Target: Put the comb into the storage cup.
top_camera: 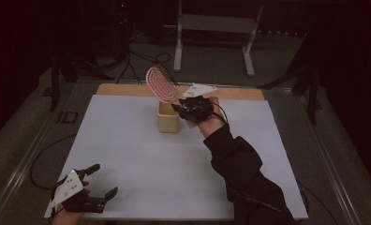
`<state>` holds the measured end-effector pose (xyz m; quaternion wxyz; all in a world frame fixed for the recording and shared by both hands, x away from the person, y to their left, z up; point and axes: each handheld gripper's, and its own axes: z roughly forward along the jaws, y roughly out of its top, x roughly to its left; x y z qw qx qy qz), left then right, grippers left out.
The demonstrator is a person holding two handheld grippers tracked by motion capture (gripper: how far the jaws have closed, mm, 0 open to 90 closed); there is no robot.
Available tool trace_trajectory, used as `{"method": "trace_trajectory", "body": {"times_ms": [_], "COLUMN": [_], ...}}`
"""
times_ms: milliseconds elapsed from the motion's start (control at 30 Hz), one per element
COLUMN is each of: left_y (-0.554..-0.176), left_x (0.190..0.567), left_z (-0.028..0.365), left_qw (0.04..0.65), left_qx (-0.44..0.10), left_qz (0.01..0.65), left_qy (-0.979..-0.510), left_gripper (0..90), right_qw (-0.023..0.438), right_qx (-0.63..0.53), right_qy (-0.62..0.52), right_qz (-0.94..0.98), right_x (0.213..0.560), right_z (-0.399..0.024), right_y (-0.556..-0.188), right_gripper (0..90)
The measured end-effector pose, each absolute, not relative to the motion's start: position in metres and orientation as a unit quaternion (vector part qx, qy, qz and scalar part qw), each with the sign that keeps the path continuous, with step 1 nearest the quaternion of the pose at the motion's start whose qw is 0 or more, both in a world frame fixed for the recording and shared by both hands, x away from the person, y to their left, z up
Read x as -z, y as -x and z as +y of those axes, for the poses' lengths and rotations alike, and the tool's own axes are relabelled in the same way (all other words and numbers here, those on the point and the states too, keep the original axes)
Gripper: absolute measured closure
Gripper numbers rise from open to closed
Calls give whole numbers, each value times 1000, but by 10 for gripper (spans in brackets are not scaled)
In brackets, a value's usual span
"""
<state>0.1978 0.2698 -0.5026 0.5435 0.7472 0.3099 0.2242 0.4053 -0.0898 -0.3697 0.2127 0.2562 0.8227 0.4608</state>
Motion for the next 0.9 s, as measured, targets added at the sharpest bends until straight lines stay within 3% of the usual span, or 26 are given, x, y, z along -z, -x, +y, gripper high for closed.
{"method": "trace_trajectory", "body": {"times_ms": [900], "left_y": [-198], "left_x": [503], "left_z": [271], "left_qw": [545], "left_qx": [-222], "left_qz": [309], "left_qy": [-747], "left_gripper": [0], "right_qw": [221], "right_qx": [-550], "right_qy": [-223], "right_qz": [774], "right_x": [368], "right_z": [-64], "right_y": [-431], "right_gripper": [713]}}
